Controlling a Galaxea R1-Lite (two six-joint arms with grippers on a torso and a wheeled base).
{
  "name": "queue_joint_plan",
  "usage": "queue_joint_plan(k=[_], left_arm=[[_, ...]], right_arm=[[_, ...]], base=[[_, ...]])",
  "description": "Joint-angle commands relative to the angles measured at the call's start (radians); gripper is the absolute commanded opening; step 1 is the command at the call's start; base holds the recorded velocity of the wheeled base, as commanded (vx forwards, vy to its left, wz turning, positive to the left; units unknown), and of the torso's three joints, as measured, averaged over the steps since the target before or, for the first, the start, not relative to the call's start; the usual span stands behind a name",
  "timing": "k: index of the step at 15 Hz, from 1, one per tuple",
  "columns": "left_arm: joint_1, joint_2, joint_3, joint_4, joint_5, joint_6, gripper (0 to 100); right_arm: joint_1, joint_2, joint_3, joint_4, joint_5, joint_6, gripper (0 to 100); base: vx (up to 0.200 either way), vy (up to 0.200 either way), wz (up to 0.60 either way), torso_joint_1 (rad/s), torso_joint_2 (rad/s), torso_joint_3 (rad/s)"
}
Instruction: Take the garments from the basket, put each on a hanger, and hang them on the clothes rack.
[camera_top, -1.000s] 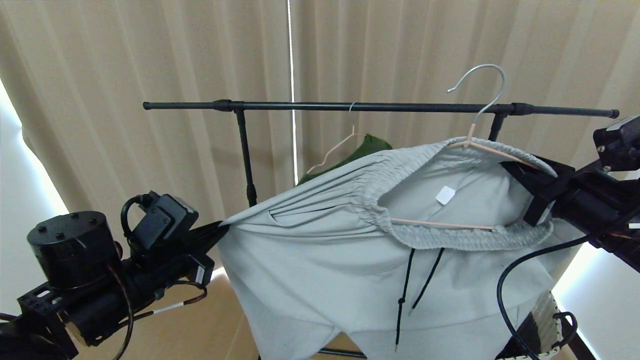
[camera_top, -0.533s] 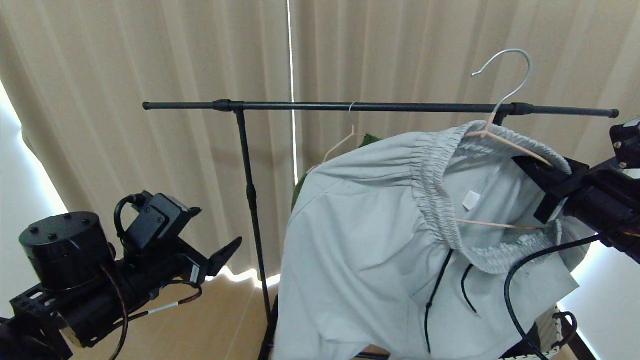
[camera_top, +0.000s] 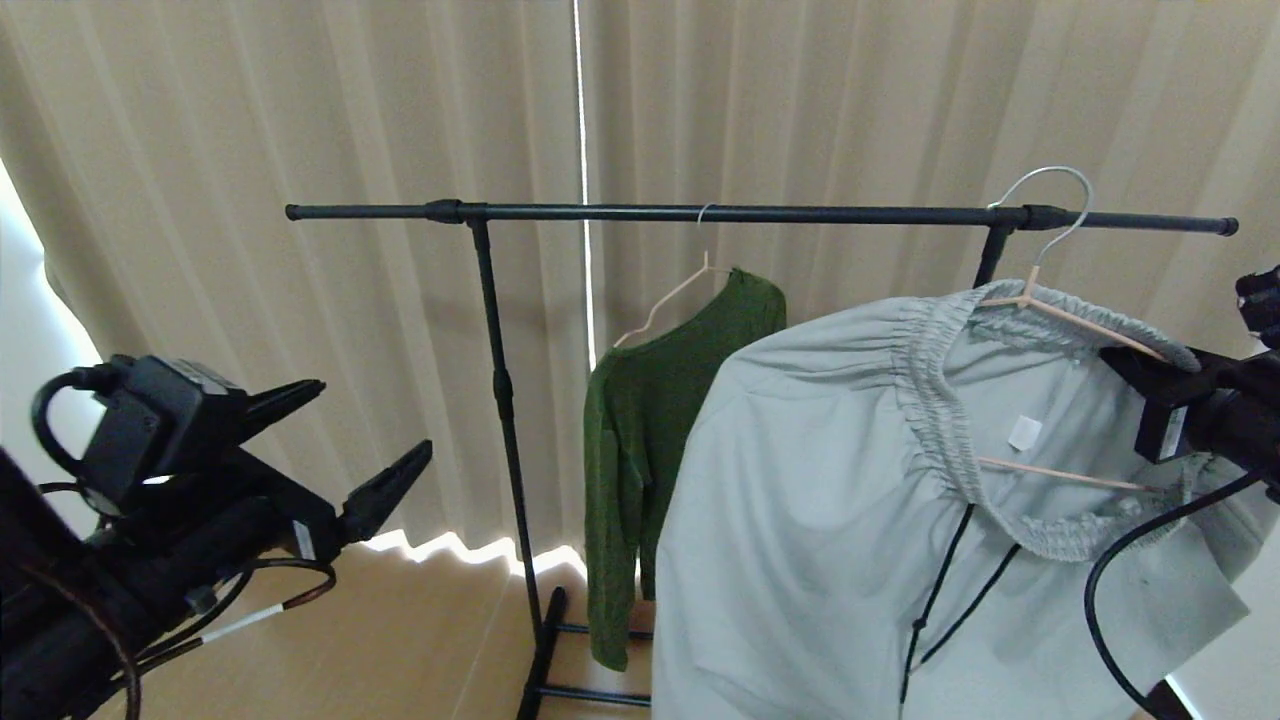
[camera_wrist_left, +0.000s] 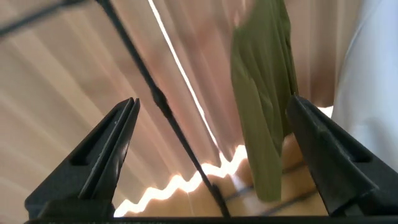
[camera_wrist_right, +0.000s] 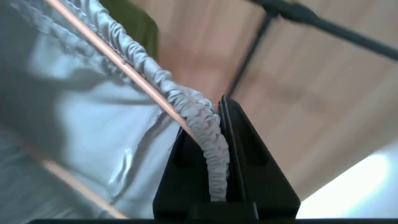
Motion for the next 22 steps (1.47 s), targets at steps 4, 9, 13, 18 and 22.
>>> queue_joint_plan(k=[4,9,13,18,22], left_arm=[[0.121,-0.275,0.069,0.106,0.006,-0.118,100],[0.124,-0.388,0.15,0.211,0.008,-0.126,100],[0.134,-0.428,0.144,0.281,0.0,-0.161,100],[0.101,-0.39,0.153,0.278,-0.006,-0.213,100],[0.071,-0.398,0.144,0.281,-0.006,-0.228,100]], right_arm=[[-0.075,-0.077,-0.129,0.28,-0.06,-0.002,0],[-0.081,-0.076,-0.108,0.3,-0.163,-0.021,0],[-0.115,-0.07,-0.129,0.3,-0.164,-0.025,0],[-0.157,-0.077,-0.126,0.3,-0.164,-0.025,0],[-0.16,-0.077,-0.128,0.299,-0.164,-0.045,0]], base=[[0.0,0.0,0.0,0.0,0.0,0.0],[0.0,0.0,0.0,0.0,0.0,0.0],[0.0,0.0,0.0,0.0,0.0,0.0],[0.0,0.0,0.0,0.0,0.0,0.0],[0.0,0.0,0.0,0.0,0.0,0.0]])
